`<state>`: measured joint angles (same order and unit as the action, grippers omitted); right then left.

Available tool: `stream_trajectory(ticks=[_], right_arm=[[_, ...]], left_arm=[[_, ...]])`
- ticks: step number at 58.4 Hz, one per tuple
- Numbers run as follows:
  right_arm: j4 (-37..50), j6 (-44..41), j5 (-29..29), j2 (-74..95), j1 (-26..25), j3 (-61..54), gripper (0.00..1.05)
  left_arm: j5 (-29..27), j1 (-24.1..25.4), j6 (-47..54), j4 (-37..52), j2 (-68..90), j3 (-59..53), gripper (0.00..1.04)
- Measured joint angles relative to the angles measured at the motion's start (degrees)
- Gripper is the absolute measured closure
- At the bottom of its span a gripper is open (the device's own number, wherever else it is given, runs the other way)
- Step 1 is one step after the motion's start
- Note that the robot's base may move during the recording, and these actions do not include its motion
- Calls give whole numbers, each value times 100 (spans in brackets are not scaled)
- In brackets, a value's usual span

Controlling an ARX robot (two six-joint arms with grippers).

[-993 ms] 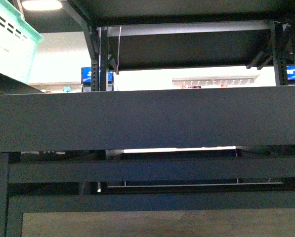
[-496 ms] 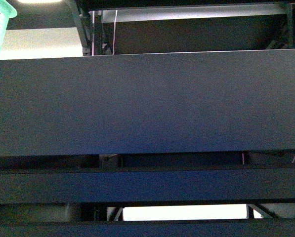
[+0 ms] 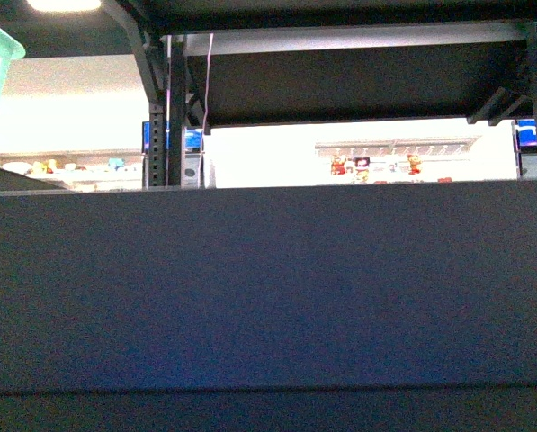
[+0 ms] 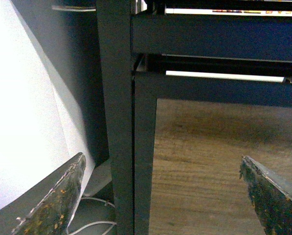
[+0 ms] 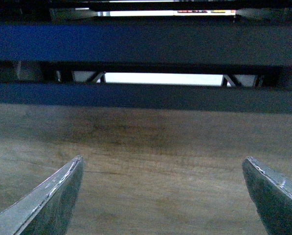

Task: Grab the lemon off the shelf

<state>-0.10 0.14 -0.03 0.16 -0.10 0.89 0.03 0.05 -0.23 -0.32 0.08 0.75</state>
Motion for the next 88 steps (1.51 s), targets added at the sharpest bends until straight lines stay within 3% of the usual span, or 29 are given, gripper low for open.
stream_trajectory(ticks=[88], right_arm=[[-2,0,0,0,0,0,7]], left_arm=[[-2,0,-2,0,-4,0,8]])
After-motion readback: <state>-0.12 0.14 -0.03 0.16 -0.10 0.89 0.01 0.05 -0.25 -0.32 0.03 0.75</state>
